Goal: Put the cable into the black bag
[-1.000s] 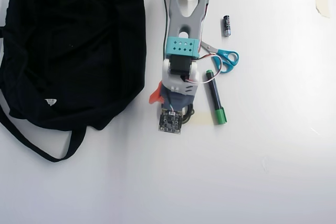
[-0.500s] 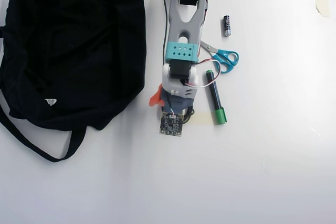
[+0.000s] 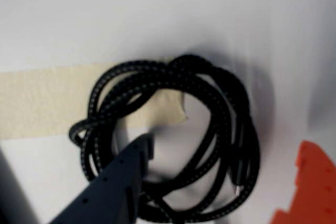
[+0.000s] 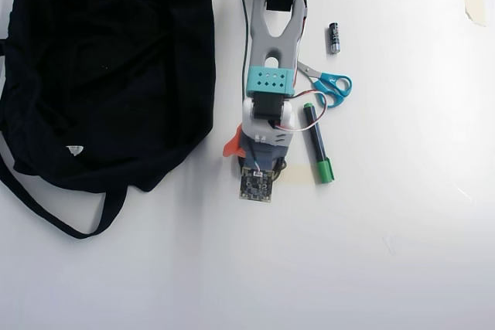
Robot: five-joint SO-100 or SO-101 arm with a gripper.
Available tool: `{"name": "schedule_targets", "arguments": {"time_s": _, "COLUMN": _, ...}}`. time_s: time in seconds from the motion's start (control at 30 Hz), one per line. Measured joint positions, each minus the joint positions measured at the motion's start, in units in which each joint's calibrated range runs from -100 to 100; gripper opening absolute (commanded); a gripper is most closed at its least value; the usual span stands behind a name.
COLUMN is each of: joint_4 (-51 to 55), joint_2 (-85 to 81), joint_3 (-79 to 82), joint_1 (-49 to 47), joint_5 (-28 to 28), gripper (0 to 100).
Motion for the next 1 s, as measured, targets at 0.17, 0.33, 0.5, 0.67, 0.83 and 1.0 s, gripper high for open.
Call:
{"name": "schedule_targets", "arguments": {"time_s": 0.17, "joint_4": 0.0, "joint_2": 0.7, "joint_3": -0.2, "joint_1": 0.0, "joint_5": 0.0, "gripper": 34}}
{"name": "schedule_targets", "arguments": {"time_s": 0.33, "joint_4": 0.0, "joint_2": 1.2, "joint_3": -0.8, "joint_1": 0.0, "joint_5": 0.0, "gripper": 27}}
{"name": "schedule_targets", "arguments": {"time_s": 0.5, "joint_4": 0.0, "joint_2": 1.2, "joint_3": -0.9, "joint_1": 0.0, "joint_5": -0.1, "gripper": 16}}
{"name": "schedule_targets", "arguments": {"time_s": 0.67, "joint_4": 0.0, "joint_2": 1.2, "joint_3": -1.1, "joint_1": 0.0, "joint_5": -0.1, "gripper": 12}}
{"name": "schedule_targets", "arguments": {"time_s": 0.83, "joint_4": 0.0, "joint_2": 1.2, "joint_3": -1.1, "joint_1": 0.0, "joint_5": -0.1, "gripper": 6}}
{"name": "schedule_targets", "arguments": {"time_s": 1.0, "joint_4": 0.0, "joint_2": 1.2, "joint_3": -1.1, "joint_1": 0.0, "joint_5": -0.1, "gripper": 2}}
